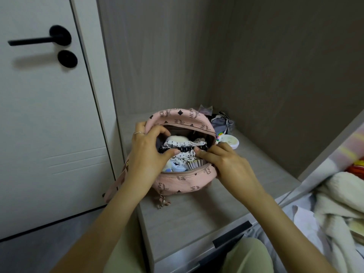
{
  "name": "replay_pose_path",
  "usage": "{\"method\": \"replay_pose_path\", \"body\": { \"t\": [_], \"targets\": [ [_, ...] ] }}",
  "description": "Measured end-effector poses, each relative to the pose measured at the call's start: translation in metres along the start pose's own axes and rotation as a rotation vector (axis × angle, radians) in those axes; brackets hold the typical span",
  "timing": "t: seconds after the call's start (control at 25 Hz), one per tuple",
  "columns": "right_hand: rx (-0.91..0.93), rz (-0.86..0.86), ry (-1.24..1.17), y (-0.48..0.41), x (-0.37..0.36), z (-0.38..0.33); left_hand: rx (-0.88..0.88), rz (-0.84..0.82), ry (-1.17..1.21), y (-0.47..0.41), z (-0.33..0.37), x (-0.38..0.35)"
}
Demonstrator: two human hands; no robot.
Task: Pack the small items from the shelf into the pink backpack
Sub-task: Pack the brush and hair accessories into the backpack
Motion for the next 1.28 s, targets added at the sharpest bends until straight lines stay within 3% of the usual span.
{"method": "replay_pose_path", "body": {
  "t": [0.12,0.28,0.52,0.76,0.92,1.08,1.28],
  "targets": [
    [0.014,0.017,-0.038,-0.002,-0.001,0.001,0.001,0.015,-0.056,-0.001,0.003,-0.004],
    [0.001,0.063,-0.029,-0.002,0.001,-0.003,-0.017,0.019,-0.309,0.003,0.006,-0.009],
    [-0.070,0.068,0.029,-0.009,0.004,-0.001,-0.022,-0.212,-0.517,0.006,-0.005,-0.020],
    [-0.179,0.039,0.029,-0.012,-0.003,0.011,-0.057,-0.298,-0.447,0.006,0.001,-0.018],
    [-0.117,0.091,-0.175,-0.015,-0.003,0.014,-0.042,-0.279,-0.598,-0.001,0.003,-0.020],
    [-0.084,0.162,-0.197,-0.007,0.004,0.012,-0.062,-0.361,-0.547,0.005,-0.003,-0.021],
    [-0.001,0.048,-0.298,-0.005,-0.011,0.012,-0.117,-0.284,-0.501,0.007,0.002,-0.012]
  ]
}}
Point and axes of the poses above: each hand's wrist, its own y-axis away from the middle knuckle, its own x-axis out of the back of the hand, z = x × y, the point moved 10 cm from there along -y, towards the middle knuckle, and after that the axes turned 14 degrees about x, right-handed, at the moved point
